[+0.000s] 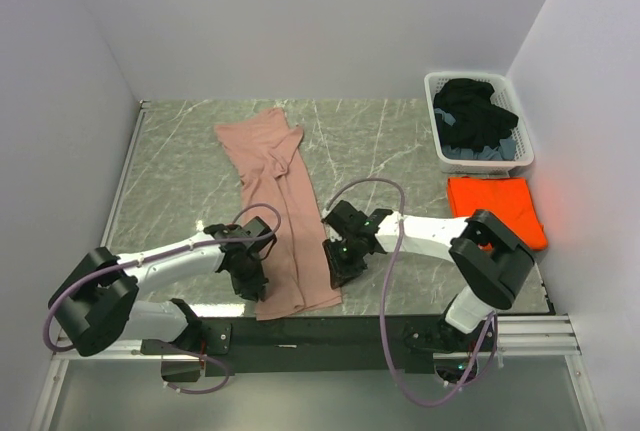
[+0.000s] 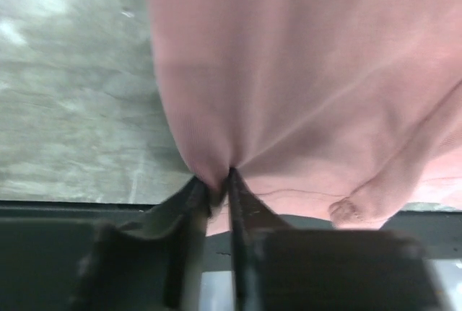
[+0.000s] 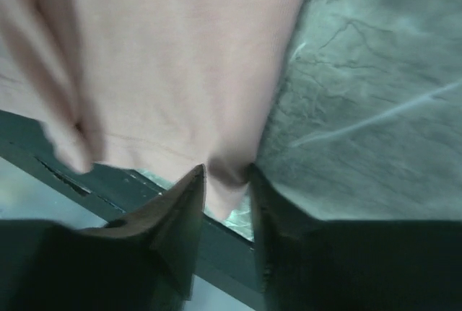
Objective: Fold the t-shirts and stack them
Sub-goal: Fold the tshirt
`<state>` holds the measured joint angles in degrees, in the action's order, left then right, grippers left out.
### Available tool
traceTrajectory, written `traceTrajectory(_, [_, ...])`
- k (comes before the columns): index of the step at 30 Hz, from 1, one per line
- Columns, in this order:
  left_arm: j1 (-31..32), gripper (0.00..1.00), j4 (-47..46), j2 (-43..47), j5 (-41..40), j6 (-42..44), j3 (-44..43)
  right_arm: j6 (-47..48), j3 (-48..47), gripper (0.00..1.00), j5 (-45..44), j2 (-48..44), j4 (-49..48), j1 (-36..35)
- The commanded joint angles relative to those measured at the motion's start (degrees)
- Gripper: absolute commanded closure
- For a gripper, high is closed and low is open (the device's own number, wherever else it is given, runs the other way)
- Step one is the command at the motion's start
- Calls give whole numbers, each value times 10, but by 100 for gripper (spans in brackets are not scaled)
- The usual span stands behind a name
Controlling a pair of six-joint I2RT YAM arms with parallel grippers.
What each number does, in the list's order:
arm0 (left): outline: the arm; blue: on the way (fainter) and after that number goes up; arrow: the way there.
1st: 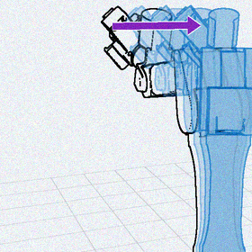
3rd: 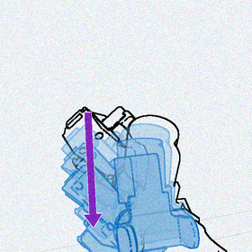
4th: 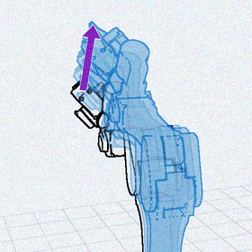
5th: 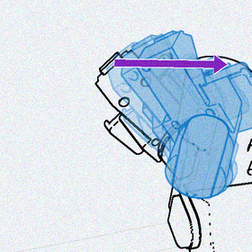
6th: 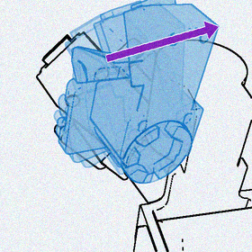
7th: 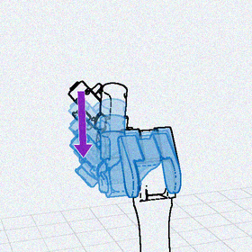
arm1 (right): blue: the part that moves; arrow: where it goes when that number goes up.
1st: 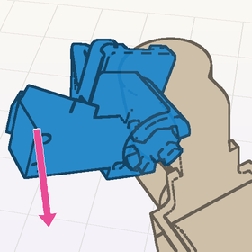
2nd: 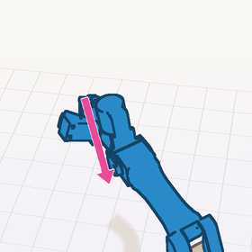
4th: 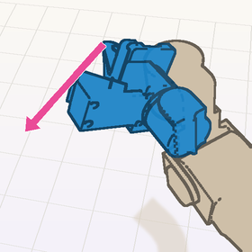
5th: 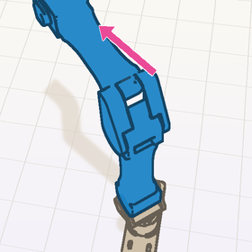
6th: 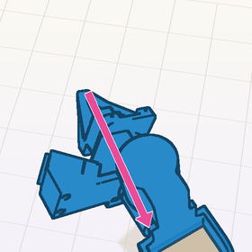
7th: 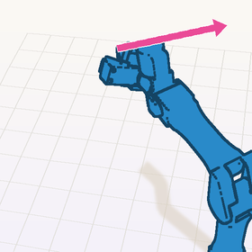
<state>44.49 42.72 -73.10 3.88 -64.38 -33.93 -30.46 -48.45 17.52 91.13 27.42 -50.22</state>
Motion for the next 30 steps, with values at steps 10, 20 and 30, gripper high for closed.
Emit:
traceTrajectory(10, [16, 99, 35, 94, 84, -27, 4, 22, -5, 100, 44, -44, 81, 2])
traceTrajectory(20, [28, 88, 25, 176, 168, -63, 72, 22, 44, 95, 90, -76, 78, 1])
traceTrajectory(30, [48, 6, 66, 147, 137, -28, -21, 57, 13, 54, 23, -117, 124, 9])
